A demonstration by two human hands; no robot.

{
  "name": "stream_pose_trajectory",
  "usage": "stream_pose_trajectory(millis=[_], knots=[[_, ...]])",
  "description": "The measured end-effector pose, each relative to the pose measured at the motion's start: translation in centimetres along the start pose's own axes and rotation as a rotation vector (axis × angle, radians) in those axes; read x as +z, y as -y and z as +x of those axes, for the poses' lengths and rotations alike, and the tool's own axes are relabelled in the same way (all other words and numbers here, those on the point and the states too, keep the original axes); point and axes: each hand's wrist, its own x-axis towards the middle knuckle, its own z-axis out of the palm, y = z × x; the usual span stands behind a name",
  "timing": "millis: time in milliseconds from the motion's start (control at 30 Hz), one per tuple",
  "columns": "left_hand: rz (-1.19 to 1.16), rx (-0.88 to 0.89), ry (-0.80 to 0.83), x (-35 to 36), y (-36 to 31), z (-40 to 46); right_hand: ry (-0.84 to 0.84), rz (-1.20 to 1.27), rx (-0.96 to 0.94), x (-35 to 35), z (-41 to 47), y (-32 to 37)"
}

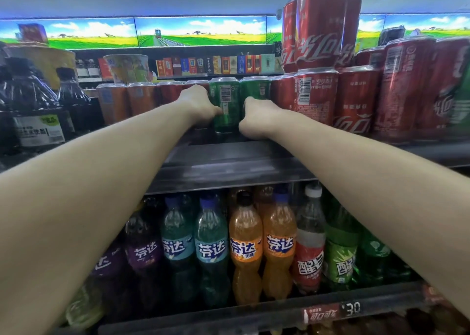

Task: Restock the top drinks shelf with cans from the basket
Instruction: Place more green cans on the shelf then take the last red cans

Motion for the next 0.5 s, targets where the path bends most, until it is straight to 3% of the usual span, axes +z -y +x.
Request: stream_pose_trajectory(millis=[367, 500], knots=[[-0.072, -0.001, 0.026, 0.6, 0.0, -0.2, 0.024, 0.028, 0.058, 0.1, 0.2, 0.0], [-0.105, -0.058, 0.099, -0.3, -0.6, -0.8, -0.055, 0.072, 0.013, -0.4, -0.5, 0.3]])
